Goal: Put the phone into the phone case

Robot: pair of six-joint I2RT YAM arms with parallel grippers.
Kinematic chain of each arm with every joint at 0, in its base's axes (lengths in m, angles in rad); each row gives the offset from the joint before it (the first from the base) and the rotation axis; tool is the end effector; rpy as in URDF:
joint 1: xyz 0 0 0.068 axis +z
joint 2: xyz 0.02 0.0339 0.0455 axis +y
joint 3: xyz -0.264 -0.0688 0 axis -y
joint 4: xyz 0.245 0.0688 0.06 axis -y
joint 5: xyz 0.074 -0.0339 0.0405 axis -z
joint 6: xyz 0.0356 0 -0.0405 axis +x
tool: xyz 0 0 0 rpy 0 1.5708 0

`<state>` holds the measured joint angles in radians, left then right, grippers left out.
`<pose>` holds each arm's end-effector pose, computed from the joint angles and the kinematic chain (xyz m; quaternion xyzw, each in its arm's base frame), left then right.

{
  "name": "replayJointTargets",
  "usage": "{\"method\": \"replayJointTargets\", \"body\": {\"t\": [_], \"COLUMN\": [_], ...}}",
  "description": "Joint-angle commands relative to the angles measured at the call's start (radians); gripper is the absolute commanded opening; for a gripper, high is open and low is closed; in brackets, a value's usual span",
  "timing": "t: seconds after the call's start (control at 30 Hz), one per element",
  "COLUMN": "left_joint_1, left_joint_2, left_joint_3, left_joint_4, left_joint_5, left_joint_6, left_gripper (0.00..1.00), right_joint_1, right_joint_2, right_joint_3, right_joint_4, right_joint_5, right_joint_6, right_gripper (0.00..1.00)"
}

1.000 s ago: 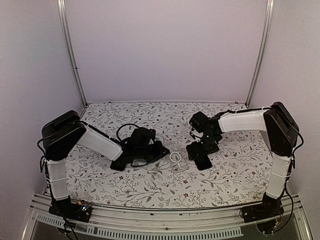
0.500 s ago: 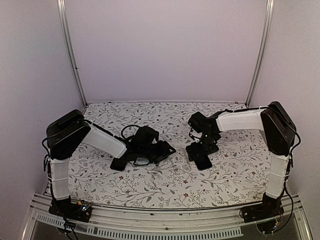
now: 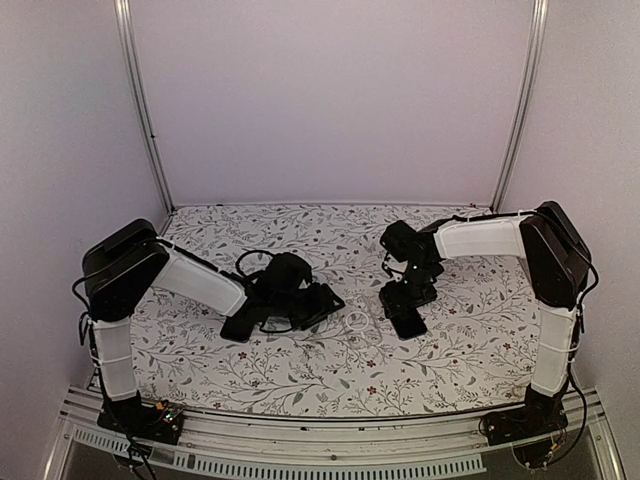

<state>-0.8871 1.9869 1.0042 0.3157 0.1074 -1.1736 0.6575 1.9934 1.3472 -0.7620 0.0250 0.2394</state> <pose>0.2488 -0.3113 0.1167 -0.1050 0.8925 -0.3987 0.1829 0.2995 0.2302 0.1465 -0.2058 0.9751 0.0240 0.0786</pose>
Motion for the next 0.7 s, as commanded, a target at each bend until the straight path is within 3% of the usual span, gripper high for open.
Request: {"method": "replayJointTargets", "body": {"t": [0.0,0.67], "left_joint_1": [-0.018,-0.027], "left_joint_2": [-0.031,-0.087], "left_joint_3": [-0.013,-0.007], "left_joint_4": [-0.037,-0.017], "left_joint_5": [-0.024,-0.078], "left_joint_6": [0.03,0.121], "left_gripper": [0.6,0.6], "right_joint_1": [-0.007,0.008], "right_joint_2": [0.053,-0.098], "right_joint_3": [-0.023,0.019], "right_joint_4": [-0.012,-0.043], "right_joint_5": [-0.014,0.005], "right_joint_6": [-0.005,0.01], "right_gripper": [0.71,0.67]}}
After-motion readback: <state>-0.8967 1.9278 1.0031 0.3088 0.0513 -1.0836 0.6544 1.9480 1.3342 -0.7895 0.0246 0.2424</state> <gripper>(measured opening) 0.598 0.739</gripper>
